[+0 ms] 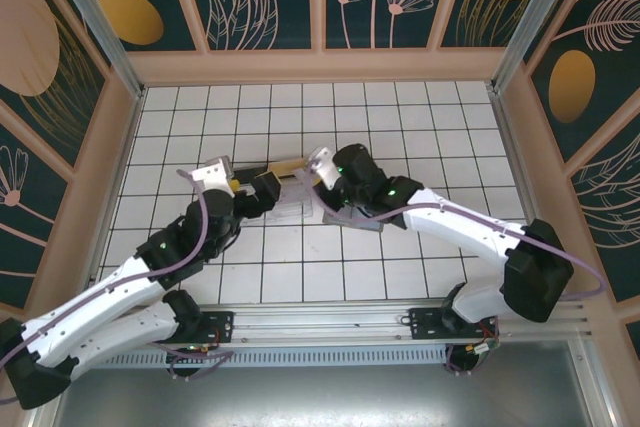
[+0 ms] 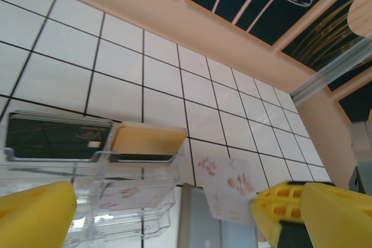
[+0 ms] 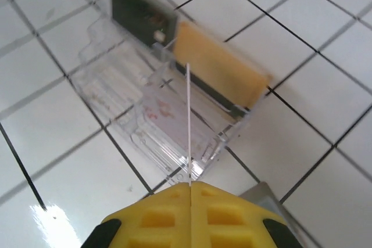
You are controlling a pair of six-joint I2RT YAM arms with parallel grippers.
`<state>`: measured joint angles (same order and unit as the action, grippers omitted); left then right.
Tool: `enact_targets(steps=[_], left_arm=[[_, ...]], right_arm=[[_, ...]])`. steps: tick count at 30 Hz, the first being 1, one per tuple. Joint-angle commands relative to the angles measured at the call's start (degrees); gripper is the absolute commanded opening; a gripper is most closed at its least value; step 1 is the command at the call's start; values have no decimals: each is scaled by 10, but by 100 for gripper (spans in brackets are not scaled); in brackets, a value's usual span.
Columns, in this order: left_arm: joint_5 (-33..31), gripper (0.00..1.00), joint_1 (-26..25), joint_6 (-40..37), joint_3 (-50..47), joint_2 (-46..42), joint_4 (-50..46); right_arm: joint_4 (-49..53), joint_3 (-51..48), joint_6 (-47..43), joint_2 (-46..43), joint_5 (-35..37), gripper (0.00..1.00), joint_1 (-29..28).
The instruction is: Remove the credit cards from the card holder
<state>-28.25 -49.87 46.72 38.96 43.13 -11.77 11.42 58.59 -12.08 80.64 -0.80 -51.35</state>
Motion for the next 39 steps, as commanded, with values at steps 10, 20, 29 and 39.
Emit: enact_targets(steps=[10, 20, 29, 39], left_arm=[[-41, 99, 1, 16, -52, -103, -55], [-46, 99, 1, 27, -64, -143, -69], [-48, 99, 1, 28, -64, -146, -79], [-51, 99, 1, 28, -64, -148, -81]], right_arm=[[87, 113, -300, 100, 101, 0, -76], [91, 142, -379, 163, 142, 0, -83], [54, 114, -448, 175, 182, 0, -86], [47, 116, -463, 196, 189, 0, -90]])
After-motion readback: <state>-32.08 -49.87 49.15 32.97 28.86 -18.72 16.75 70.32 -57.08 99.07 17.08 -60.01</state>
